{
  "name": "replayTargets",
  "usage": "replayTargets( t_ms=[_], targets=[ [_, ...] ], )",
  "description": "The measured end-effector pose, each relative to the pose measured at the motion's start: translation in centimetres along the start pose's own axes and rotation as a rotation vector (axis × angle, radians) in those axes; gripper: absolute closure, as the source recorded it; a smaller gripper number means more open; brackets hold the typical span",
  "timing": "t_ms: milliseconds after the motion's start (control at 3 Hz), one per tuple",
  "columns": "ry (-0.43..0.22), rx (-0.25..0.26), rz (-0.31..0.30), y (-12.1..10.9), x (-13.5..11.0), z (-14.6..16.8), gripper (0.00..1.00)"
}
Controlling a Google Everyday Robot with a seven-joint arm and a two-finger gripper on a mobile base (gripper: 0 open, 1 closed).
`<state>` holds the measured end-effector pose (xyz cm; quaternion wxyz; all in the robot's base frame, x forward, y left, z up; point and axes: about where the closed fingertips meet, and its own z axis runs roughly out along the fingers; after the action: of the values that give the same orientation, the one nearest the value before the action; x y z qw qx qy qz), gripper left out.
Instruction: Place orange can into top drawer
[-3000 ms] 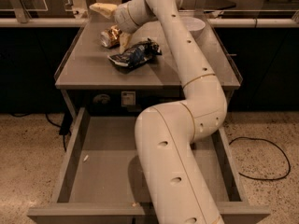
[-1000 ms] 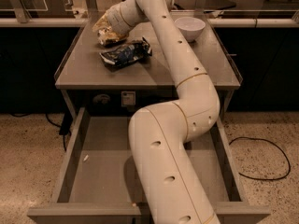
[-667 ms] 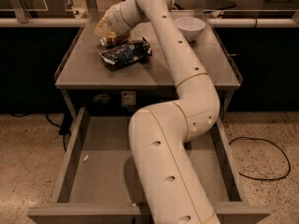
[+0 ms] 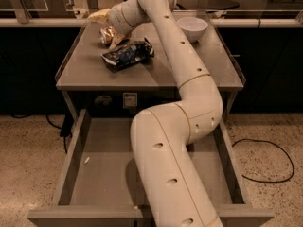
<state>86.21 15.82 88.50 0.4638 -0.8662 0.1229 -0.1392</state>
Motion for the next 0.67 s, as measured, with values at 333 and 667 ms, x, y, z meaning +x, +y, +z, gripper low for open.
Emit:
replayTargets(
  t_ms=[333,667],
  targets=[
    [0.0,0.0,0.0,0.0,0.0,0.01,0.04],
    [0.0,0.0,0.0,0.0,0.0,0.01,0.0]
  ],
)
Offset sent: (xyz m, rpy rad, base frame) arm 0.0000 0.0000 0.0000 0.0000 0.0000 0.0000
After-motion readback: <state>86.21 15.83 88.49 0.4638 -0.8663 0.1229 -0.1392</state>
